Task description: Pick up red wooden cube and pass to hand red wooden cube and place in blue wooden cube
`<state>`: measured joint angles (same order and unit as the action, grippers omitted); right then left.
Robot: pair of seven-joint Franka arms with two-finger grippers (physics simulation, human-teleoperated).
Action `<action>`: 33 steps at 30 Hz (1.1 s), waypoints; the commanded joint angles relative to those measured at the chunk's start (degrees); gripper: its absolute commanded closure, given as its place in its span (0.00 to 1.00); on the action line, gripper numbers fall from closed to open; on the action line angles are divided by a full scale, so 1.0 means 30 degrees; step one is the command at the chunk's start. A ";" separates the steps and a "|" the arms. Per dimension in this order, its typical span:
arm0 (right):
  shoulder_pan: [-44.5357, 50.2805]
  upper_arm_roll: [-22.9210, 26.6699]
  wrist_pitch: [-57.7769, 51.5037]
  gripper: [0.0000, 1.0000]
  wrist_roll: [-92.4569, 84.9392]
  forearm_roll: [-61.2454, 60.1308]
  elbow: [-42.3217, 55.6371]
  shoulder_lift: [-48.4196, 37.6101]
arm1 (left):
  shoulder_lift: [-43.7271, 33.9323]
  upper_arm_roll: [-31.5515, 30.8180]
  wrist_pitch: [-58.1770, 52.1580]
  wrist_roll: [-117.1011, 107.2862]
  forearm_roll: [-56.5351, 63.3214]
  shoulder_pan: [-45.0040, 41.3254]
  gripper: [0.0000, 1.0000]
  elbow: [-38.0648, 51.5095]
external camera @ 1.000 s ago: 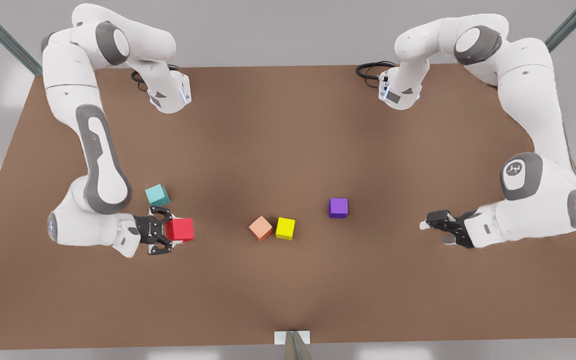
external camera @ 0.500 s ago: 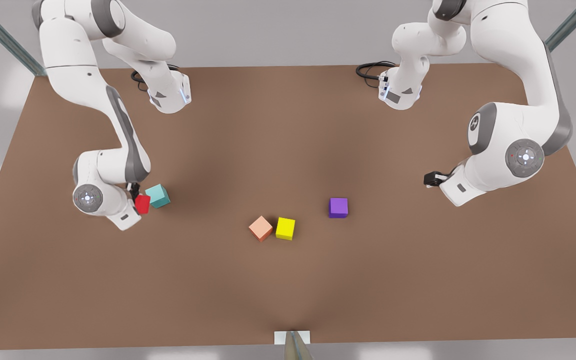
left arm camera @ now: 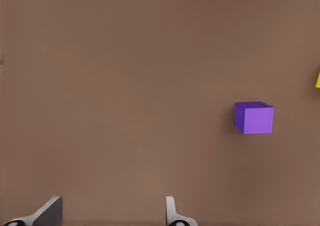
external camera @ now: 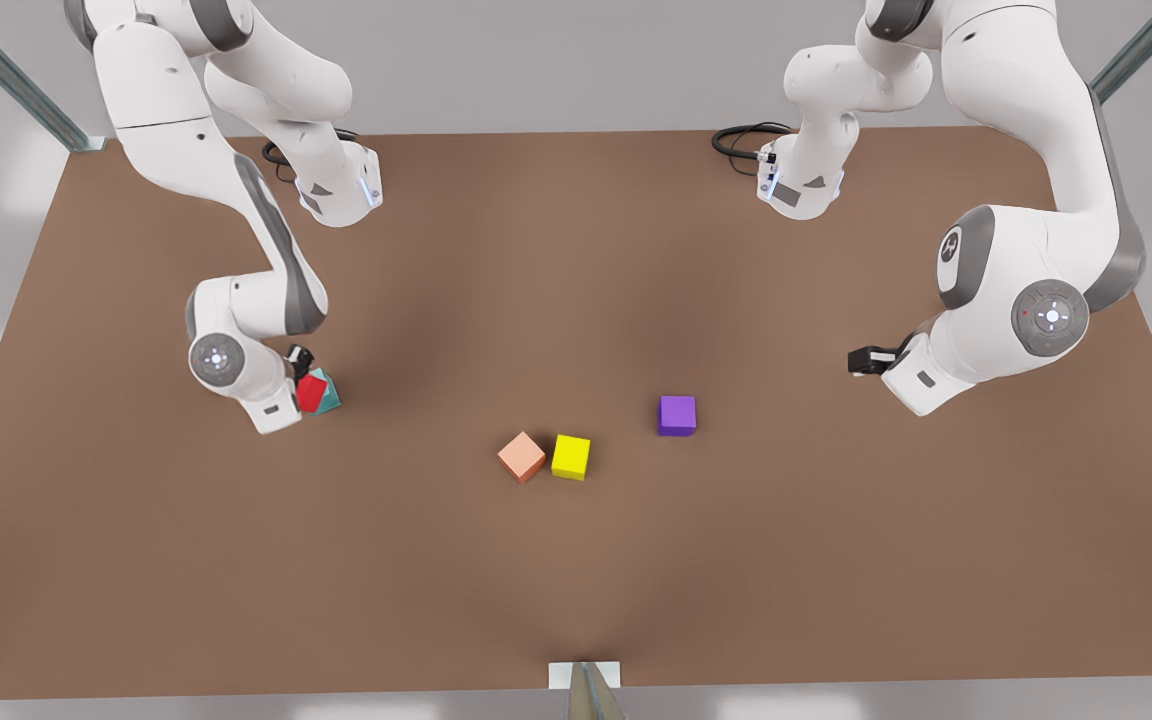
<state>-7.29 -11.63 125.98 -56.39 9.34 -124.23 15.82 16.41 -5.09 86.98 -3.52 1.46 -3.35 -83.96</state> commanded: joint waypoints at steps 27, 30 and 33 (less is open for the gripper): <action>0.0145 -0.0048 0.0340 0.00 0.4531 0.0137 -0.0367 -0.0410 | 0.0359 -0.0004 -0.0018 -0.1228 0.0070 -0.0085 0.00 0.0009; 0.0145 -0.0077 0.0048 0.00 0.4501 0.0108 -0.0367 -0.0673 | 0.0388 -0.0004 -0.0018 -0.1228 0.0041 -0.0055 0.00 0.0009; 0.0174 -0.0194 -0.1328 0.00 0.4384 -0.0886 -0.0221 -0.1376 | 0.0389 -0.0004 -0.0018 -0.1228 0.0041 -0.0055 0.00 0.0009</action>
<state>-6.79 -12.15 125.57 -45.18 8.20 -125.05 12.04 17.63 -5.09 86.95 -6.56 1.60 -3.52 -84.00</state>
